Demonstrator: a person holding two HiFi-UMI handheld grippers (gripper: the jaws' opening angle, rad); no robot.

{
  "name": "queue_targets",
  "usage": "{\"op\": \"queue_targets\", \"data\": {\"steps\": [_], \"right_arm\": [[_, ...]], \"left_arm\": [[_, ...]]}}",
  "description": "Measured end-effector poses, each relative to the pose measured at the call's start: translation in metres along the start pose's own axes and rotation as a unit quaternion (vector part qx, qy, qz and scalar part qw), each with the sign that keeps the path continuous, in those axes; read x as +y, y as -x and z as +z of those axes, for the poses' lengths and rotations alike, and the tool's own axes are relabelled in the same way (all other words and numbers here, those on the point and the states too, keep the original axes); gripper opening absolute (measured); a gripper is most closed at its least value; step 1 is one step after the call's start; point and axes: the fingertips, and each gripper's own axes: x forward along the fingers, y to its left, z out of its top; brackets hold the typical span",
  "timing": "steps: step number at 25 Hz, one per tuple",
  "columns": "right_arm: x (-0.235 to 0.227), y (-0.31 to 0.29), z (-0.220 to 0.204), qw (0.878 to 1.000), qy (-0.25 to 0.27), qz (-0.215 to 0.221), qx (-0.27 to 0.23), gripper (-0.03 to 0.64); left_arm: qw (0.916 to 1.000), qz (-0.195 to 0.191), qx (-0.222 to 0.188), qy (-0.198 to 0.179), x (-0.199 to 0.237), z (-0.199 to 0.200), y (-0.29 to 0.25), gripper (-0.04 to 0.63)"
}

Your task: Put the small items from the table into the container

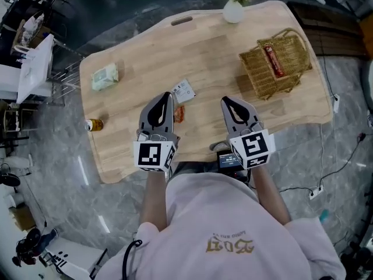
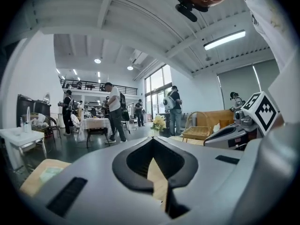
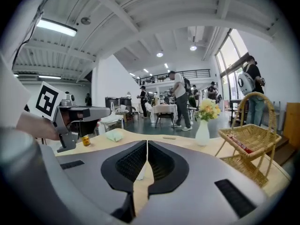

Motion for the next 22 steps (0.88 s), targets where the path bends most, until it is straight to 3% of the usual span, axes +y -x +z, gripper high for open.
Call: {"op": "queue_targets", "data": {"steps": [8, 22], "right_arm": [[0.071, -0.047, -0.016, 0.993, 0.036, 0.092, 0.060, 0.023], [0.125, -0.110, -0.097, 0.972, 0.044, 0.167, 0.158, 0.046]], "left_arm": [[0.9981, 0.047, 0.031, 0.025, 0.049, -0.044, 0.032, 0.005], [0.9917, 0.027, 0.103, 0.071, 0.065, -0.143, 0.041, 0.005]]}}
